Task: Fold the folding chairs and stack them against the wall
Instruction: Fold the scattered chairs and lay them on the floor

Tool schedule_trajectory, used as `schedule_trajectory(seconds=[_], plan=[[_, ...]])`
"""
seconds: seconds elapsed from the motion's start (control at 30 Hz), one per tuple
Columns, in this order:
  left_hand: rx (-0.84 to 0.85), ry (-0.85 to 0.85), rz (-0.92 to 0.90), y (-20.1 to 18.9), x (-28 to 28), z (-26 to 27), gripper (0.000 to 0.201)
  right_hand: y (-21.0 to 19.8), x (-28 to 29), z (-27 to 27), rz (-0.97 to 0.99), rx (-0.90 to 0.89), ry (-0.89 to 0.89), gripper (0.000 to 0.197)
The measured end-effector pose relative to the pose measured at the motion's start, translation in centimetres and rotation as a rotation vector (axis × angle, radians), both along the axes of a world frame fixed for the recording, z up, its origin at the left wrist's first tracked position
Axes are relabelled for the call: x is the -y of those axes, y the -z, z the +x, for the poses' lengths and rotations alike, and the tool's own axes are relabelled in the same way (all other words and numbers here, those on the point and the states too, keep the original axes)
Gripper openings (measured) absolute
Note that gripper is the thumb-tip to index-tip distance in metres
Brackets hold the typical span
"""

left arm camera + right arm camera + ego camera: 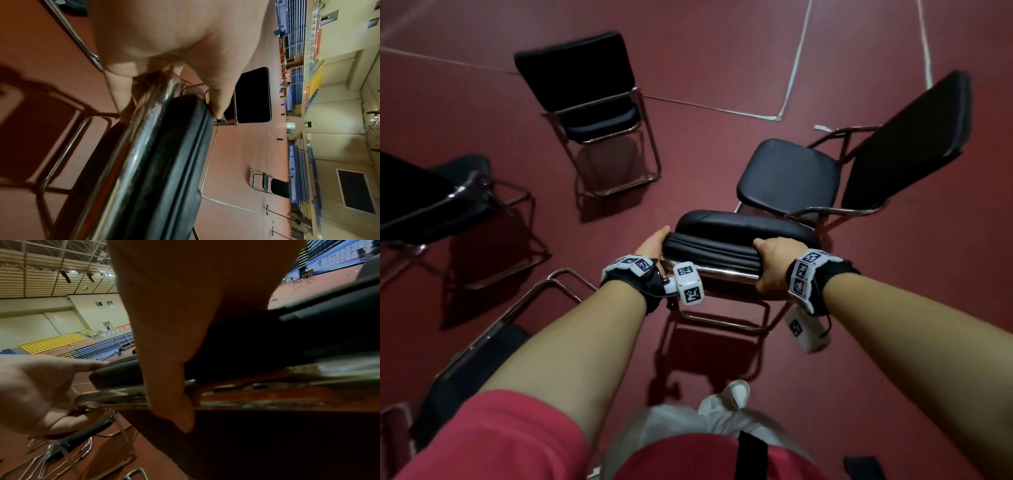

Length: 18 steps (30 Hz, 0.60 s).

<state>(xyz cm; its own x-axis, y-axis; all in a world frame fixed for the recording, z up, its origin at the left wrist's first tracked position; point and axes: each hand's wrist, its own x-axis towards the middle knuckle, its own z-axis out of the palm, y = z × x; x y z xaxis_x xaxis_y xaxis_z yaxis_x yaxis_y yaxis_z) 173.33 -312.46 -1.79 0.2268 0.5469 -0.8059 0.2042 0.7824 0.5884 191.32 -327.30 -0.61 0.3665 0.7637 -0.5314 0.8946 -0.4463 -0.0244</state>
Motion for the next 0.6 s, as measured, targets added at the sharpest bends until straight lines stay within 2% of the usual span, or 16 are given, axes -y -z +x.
schedule_trajectory(seconds=[0.27,0.4,0.53,0.6], plan=[[0.092,-0.166,-0.087,1.2,7.9,-2.3,0.055,0.9,3.4,-3.3,0.044,-0.015,-0.096,0.057],[0.174,-0.281,-0.178,2.2,13.7,-5.0,0.034,1.4,5.4,-6.3,0.063,-0.002,-0.184,0.060],[0.150,-0.302,-0.157,2.5,19.2,-7.2,0.042,1.8,8.4,-9.7,0.051,0.002,-0.244,0.063],[0.131,-0.323,-0.176,2.1,22.0,-8.2,0.039,2.2,10.3,-10.9,0.049,0.012,-0.284,0.066]])
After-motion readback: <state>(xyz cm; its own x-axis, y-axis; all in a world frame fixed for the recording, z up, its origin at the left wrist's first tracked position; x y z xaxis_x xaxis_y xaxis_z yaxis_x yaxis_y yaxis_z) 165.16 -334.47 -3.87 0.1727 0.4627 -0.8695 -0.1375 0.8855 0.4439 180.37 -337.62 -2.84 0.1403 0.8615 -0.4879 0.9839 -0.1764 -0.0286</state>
